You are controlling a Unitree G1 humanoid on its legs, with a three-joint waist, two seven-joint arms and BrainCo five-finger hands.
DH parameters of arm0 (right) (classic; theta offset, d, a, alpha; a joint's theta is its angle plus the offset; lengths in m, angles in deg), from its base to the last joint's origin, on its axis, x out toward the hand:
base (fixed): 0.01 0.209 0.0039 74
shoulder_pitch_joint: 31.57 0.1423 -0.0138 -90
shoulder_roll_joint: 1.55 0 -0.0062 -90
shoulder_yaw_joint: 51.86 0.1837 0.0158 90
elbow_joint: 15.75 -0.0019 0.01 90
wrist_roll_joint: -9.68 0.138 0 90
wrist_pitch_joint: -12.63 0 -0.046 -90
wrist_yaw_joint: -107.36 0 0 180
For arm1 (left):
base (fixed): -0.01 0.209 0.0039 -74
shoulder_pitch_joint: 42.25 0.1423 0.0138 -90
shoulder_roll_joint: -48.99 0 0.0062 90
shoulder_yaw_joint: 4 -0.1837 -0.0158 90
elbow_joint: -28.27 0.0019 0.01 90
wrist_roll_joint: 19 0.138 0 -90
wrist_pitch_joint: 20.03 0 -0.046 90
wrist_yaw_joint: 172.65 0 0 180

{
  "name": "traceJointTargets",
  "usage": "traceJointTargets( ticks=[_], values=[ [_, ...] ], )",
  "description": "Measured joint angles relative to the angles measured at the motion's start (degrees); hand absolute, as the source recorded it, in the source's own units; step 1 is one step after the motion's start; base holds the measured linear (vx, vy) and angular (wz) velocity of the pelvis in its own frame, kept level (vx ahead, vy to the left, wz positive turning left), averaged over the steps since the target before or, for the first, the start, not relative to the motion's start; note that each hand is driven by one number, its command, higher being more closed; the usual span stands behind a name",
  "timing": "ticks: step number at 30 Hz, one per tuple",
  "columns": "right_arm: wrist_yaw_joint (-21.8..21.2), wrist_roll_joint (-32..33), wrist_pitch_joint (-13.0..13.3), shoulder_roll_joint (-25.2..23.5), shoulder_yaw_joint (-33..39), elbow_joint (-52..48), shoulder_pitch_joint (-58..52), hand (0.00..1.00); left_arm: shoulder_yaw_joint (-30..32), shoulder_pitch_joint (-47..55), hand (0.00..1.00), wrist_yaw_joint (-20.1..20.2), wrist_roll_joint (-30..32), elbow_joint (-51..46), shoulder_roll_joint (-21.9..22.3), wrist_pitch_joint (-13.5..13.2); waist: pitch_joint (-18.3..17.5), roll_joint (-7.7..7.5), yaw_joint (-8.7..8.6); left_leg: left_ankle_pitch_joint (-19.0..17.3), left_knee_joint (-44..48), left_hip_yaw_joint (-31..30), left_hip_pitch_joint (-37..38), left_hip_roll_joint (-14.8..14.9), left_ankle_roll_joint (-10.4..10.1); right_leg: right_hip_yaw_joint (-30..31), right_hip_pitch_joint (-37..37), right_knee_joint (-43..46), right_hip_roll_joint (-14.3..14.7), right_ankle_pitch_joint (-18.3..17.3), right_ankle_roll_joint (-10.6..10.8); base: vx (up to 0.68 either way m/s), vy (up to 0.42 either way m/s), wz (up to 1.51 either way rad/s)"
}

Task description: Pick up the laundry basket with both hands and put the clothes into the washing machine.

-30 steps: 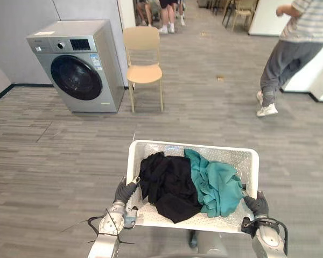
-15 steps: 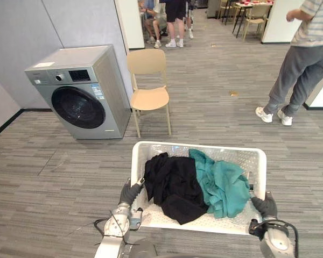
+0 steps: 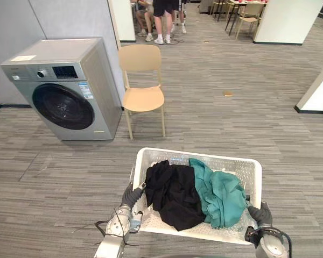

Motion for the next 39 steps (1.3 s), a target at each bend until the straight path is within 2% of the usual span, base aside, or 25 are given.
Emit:
traceJointTargets(
  ticks=[3,7,8,9,10,11,12,14,17,19,21,23,24,25,26,27,29,30,31,33,34,36,37,38,39],
  values=[
    [-0.17,0.02,0.11,-0.87,0.05,4.69,3.04,1.0,-0.15,-3.17,1.0,-0.01,-1.96,3.74,-1.38,0.27,0.27,-1.18,-0.14,-1.41,4.75,-1.15,-6.02,0.14,0.57,-0.91,-1.9,-1.84,-0.38,1.49,0.19,0.04,0.016,0.14],
    [-0.85,0.01,0.89,0.56,0.07,7.17,6.11,1.0,-0.28,-3.55,1.0,-0.06,-4.6,3.67,-1.23,0.17,0.82,-0.95,0.44,-6.6,14.67,-5.32,-14.11,0.2,1.85,-5.69,-3.6,0.31,-1.66,1.48,1.42,0.02,0.045,0.57],
    [-0.88,0.01,1.01,1.19,0.11,7.37,6.8,1.0,-0.21,-3.62,1.0,-0.18,-4.87,3.59,-0.67,0.17,1.83,0.04,0.45,-8.37,16.55,-8.15,-15.08,-0.37,2.25,-7.79,-5.06,7.07,-2.58,0.32,3.09,-0.03,0.136,1.18],
    [-0.98,0.01,1.19,1.61,0.13,6.91,7.03,1.0,-0.2,-3.72,1.0,-0.27,-4.98,3.11,-0.53,0.16,2.96,1.14,0.39,-9.08,17.19,-11.05,-14.88,-1.36,2.74,-9.39,-9.3,19.74,-4.18,0.3,2.56,-0.04,0.133,1.26],
    [-0.99,0.03,1.36,1.52,0.16,6.5,6.74,1.0,-0.11,-3.71,1.0,-0.27,-5.01,2.75,-0.81,0.17,3.21,0.94,0.32,-9.22,16.85,-12.51,-14.19,-2.35,2.96,-9.97,-11.88,26.33,-5.55,1.13,0.0,0.05,0.172,1.31],
    [-0.99,0.13,1.69,1.0,0.0,6.49,6.9,1.0,0.52,-3.64,1.0,-0.33,-5.4,2.47,-1.12,0.18,4.09,0.54,0.2,-9.31,15.55,-14.29,-12.02,-3.85,3.19,-9.07,-16.18,36.88,-7.67,5.24,-5.68,0.11,0.112,1.04],
    [-1.0,0.1,1.65,0.64,-0.6,6.49,7.22,1.0,1.34,-3.25,1.0,-0.42,-5.45,2.14,-1.53,0.18,4.69,0.71,0.56,-9.47,14.59,-15.22,-10.33,-4.15,4.33,-7.15,-18.05,42.23,-7.56,6.45,-6.33,0.21,0.141,1.03],
    [-1.0,0.02,1.61,-0.5,-1.65,6.05,7.88,1.0,2.43,-2.64,1.0,-0.7,-5.52,0.38,-2.9,0.21,5.24,0.48,0.89,-10.33,13.97,-16.34,-8.34,-4.05,6.82,-7.59,-21.8,47.59,-5.49,1.99,-4.13,0.21,0.084,0.58],
    [-0.97,-0.05,1.89,-1.86,-1.36,3.05,8.6,1.0,3.33,-3.06,1.0,-0.68,-6.14,-2.76,-4.65,-0.12,5.75,0.89,0.25,-10.4,11.45,-17.54,-6.36,-4.12,6.87,-13.34,-25.86,29.35,-1.48,-0.85,-2.63,0.25,-0.006,0.37],
    [-0.96,-0.05,1.78,-2.24,-0.74,2.86,8.83,1.0,3.17,-3.08,1.0,-0.32,-6.19,-3.27,-4.45,-0.14,6.18,-0.62,0.22,-10.9,7.3,-17.48,-1.66,-4.72,6.28,-15.61,-24.56,6.21,1.71,6.04,-2.75,0.38,-0.067,0.16],
    [-0.9,-0.05,1.61,-2.23,-0.81,2.01,7.52,1.0,3.04,-2.91,1.0,-0.03,-6.16,-3.16,-4.26,0.17,6.05,-0.96,-0.04,-13.57,7.48,-18.32,0.28,-4.71,5.46,-13.52,-24.71,2.76,3.01,8.43,-4.49,0.43,-0.128,0.38],
    [-0.9,-0.04,1.42,-1.71,-1.12,0.02,4.3,1.0,3.03,-0.87,1.0,0.29,-6.07,-3.38,-3.21,0.38,4.56,1.63,-1.82,-18.01,11.01,-19.94,3.62,-1.52,4.64,-15.17,-23.21,9.06,5.36,5.78,-8.67,0.83,-0.235,0.72],
    [-0.9,-0.04,1.47,-1.36,-1.63,-1.42,3.11,1.0,3.24,-0.28,1.0,0.49,-6.01,-3.67,-2.1,0.39,4.33,2.86,-3.19,-21.46,26.45,-19.14,-1.8,0.47,3.07,-16.61,-21.55,11.0,6.61,6.84,-9.69,0.72,-0.196,0.47],
    [-0.9,-0.04,1.32,-1.07,-1.67,-1.53,2.89,1.0,3.37,0.03,1.0,0.48,-5.98,-3.73,-1.64,0.45,4.27,3.43,-2.91,-20.89,35.3,-18.88,-5.13,1.84,2.52,-16.9,-20.2,11.15,7.86,5.36,-10.2,0.69,-0.229,0.07],
    [-0.93,-0.04,0.65,0.72,-2.59,-3.74,1.79,1.0,4.18,2.04,1.0,0.55,-6.05,-4.46,-0.71,0.41,4.35,5.32,-1.47,-11.31,55.7,-19.36,-11.91,5.44,-0.25,-16.34,-15.3,9.73,11.88,3.87,-13.05,0.71,-0.208,-0.53],
    [-0.94,-0.04,0.46,1.56,-3.43,-5.09,1.16,1.0,4.93,2.8,1.0,1.03,-6.08,-4.66,0.53,0.32,4.72,6.41,-0.21,-7.29,65.98,-20.29,-15.65,6.88,-1.48,-15.52,-11.65,8.86,14.0,2.99,-15.5,0.72,-0.165,-0.65],
    [-0.96,-0.04,0.43,1.64,-3.4,-5.09,1.36,1.0,5.54,4.15,1.0,1.5,-6.01,-5.48,1.44,0.1,5.23,6.21,1.09,-7.35,79.84,-20.34,-21.3,7.11,-1.6,-12.92,-3.45,4.99,15.78,1.99,-16.97,0.71,-0.095,-0.6],
    [-0.98,-0.04,0.5,1.63,-3.55,-5.12,1.38,1.0,5.72,4.18,1.0,1.87,-6.01,-5.53,1.34,0.02,5.55,5.16,2.35,-8.51,80.77,-17.79,-24.46,7.28,0.2,-10.95,1.11,2.02,15.37,1.99,-16.97,0.67,-0.079,-0.6],
    [-0.98,-0.04,0.52,1.64,-3.57,-5.15,1.65,1.0,5.85,4.17,1.0,1.98,-6.01,-5.56,1.38,-0.08,5.71,4.86,2.63,-9.19,79.34,-16.57,-26.12,7.61,1.25,-10.17,3.09,0.77,15.07,1.99,-16.96,0.62,-0.043,-0.56],
    [-0.97,-0.04,0.47,1.92,-3.52,-4.73,2.9,1.0,6.05,3.66,1.0,2.18,-6.03,-5.48,1.41,-0.3,6.48,3.62,3.68,-10.5,62.04,-11.98,-29.67,7.57,3.26,-7.96,7.87,-2.12,13.23,1.98,-16.95,0.59,0.053,-0.49],
    [-0.98,-0.04,0.47,2.2,-3.53,-4.14,3.72,1.0,6.05,3.6,1.0,2.18,-6.05,-5.44,1.46,-0.41,6.49,3.5,3.76,-10.03,48.48,-11.67,-29.14,6.11,2.57,-7.14,9.24,-2.66,12.03,1.87,-16.75,0.7,0.187,-0.56],
    [-0.99,-0.02,0.9,3.55,-4.2,-2.58,5.21,1.0,5.92,4.0,1.0,2.07,-6.08,-5.34,1.96,-1.03,5.77,4.68,4.45,-3.67,17.69,-15.55,-25.34,2.83,-2.35,-3.6,11.67,-2.81,10.52,-1.14,-12.18,0.63,0.263,-0.82],
    [-0.98,0.0,0.88,4.46,-4.12,-1.76,5.36,1.0,5.35,4.1,1.0,1.67,-6.08,-4.81,2.37,-1.01,4.33,7.09,5.26,-2.28,13.56,-18.17,-25.18,3.46,-2.17,-0.83,13.66,-2.92,11.29,-4.14,-10.24,0.46,0.312,-0.96],
    [-0.96,0.0,0.85,4.06,-4.01,-0.78,5.92,1.0,5.56,3.93,1.0,1.37,-6.07,-4.13,2.29,-1.01,4.01,7.03,5.55,3.57,16.02,-18.83,-25.17,2.66,-1.13,0.22,15.07,-2.62,10.47,-6.61,-9.41,0.56,0.383,-0.86],
    [-0.93,-0.12,0.47,2.56,-4.92,1.95,7.56,1.0,6.29,3.23,1.0,0.76,-6.07,-2.2,1.44,-0.88,3.56,3.92,5.23,2.3,20.99,-17.41,-25.45,0.36,1.45,1.01,16.18,-1.38,6.83,-8.06,-8.19,0.53,0.328,-0.53]
  ],
)
